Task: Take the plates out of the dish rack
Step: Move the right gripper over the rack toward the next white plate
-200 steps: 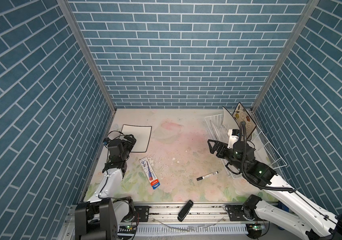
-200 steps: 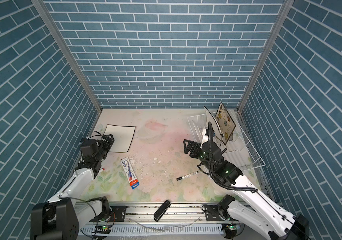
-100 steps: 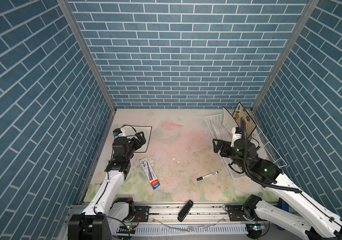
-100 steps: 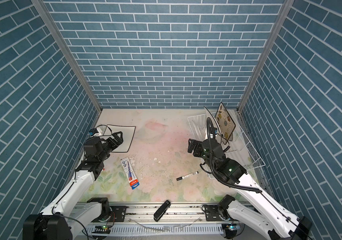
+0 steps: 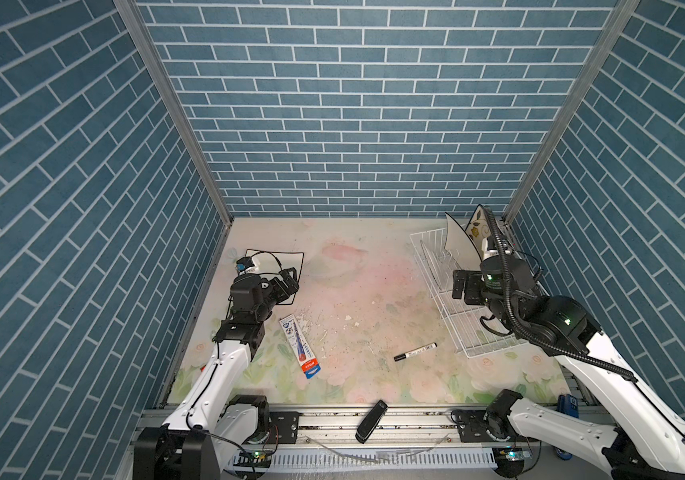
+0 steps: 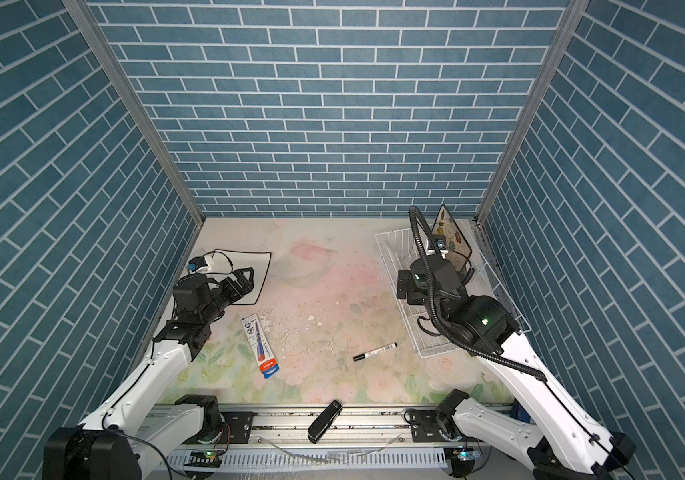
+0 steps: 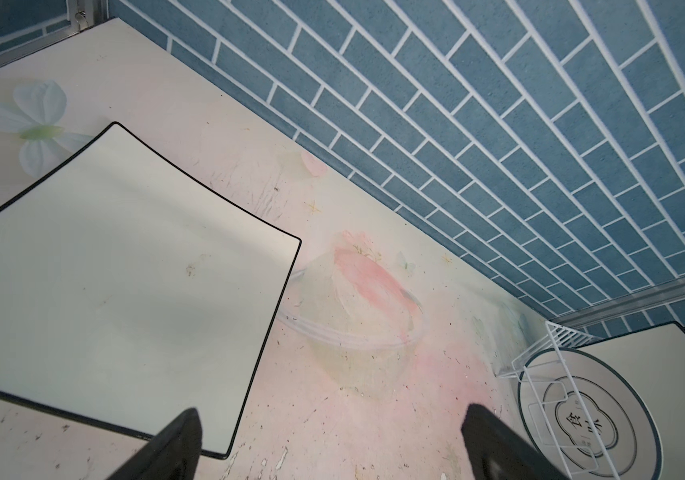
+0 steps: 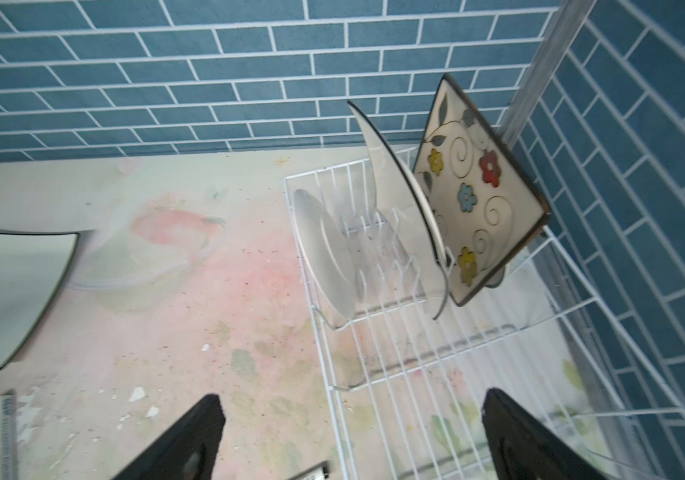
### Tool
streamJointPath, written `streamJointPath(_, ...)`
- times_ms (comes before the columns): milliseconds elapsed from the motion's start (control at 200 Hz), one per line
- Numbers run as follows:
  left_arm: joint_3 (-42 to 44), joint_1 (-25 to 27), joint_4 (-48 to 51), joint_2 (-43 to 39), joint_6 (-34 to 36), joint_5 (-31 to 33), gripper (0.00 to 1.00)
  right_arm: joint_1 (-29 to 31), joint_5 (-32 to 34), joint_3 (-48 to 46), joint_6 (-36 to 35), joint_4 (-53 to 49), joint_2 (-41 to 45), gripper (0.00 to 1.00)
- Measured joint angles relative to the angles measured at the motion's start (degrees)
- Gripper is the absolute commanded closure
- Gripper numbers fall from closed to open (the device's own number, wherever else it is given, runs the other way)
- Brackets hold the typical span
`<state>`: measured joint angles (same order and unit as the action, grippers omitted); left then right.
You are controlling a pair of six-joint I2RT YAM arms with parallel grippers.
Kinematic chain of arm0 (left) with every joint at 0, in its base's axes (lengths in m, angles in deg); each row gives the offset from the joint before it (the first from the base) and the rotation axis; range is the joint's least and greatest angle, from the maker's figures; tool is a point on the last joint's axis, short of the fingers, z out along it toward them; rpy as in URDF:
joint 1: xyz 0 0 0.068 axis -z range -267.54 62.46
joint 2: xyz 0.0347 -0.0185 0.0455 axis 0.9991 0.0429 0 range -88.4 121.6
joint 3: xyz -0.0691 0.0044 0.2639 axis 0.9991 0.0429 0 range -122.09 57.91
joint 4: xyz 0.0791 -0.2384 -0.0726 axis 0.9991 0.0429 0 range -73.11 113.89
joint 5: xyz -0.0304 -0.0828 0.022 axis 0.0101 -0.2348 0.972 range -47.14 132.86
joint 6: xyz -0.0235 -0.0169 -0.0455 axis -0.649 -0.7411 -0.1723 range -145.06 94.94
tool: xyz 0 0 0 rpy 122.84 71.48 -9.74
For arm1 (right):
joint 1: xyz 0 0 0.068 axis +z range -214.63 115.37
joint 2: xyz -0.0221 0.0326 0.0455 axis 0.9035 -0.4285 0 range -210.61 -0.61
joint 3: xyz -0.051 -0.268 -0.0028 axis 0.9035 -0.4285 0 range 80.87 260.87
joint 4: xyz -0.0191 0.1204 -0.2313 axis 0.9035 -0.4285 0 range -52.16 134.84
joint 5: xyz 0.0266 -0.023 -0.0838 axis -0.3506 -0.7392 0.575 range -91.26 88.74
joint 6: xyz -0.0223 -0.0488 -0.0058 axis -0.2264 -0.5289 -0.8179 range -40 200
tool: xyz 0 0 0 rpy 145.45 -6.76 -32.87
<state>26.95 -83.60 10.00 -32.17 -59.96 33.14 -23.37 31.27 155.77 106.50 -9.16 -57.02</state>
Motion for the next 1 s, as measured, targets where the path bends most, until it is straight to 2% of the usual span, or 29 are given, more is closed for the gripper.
streamJointPath(235,-0.5,0.6,1.3,-0.1,0.7,0.0,0.00,-1.7,5.7,7.9,-4.7,-10.5,-6.4,0.02)
streamJointPath(460,-0.6,0.8,2.1,-0.1,0.7,-0.6,0.00,-5.1,8.0,17.2,-7.4,-18.9,-13.6,0.02)
streamJointPath(740,-0.6,0.9,2.6,-0.4,0.7,-1.7,0.00,-9.2,6.0,21.3,-10.3,-24.8,-23.5,0.02)
streamJointPath(1000,-0.2,1.0,2.9,-2.8,0.6,-2.0,0.00,-13.0,2.1,26.1,-12.5,-25.8,-28.6,0.02)
